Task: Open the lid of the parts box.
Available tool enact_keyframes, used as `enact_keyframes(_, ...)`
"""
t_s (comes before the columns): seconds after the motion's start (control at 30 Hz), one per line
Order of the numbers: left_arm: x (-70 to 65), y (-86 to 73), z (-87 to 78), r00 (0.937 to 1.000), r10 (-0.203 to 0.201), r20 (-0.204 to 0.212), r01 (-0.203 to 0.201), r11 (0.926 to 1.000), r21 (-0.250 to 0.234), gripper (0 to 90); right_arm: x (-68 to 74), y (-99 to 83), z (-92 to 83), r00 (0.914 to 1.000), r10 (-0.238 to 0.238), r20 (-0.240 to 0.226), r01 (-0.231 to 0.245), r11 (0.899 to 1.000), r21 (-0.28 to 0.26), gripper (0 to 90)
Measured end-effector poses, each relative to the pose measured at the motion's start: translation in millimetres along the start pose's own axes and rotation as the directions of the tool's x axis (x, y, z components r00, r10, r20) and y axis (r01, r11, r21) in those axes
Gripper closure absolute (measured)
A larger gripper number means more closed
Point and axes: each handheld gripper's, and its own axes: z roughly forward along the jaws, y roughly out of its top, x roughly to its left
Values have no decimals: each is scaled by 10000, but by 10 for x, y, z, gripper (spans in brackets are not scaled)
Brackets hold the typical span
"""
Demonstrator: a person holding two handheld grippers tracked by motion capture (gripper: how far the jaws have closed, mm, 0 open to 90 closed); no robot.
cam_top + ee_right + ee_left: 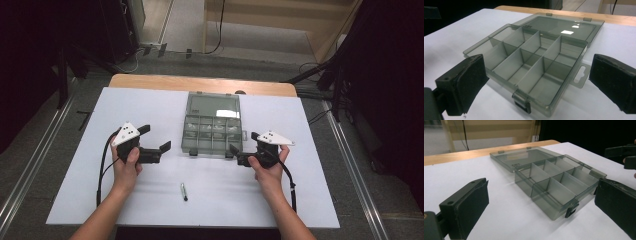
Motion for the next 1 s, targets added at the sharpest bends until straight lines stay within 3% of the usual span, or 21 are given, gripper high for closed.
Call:
enact_keyframes(0.5, 66, -219, -352, 9992, -121, -388, 122, 9999, 37, 0, 77, -150, -197, 10000, 73, -6, -73, 9999, 100, 15)
enact_keyframes(0.87, 92, -325, -554, 9971, 92, -761, -87, 9999, 72, 0, 211, -172, -222, 9984, -65, -558, 87, 9992, 387, 0)
enact_keyframes(1.0, 93, -365, -622, 9965, 103, -831, -95, 9999, 103, 0, 249, -165, -232, 9986, -40, -537, 64, 9989, 459, 0)
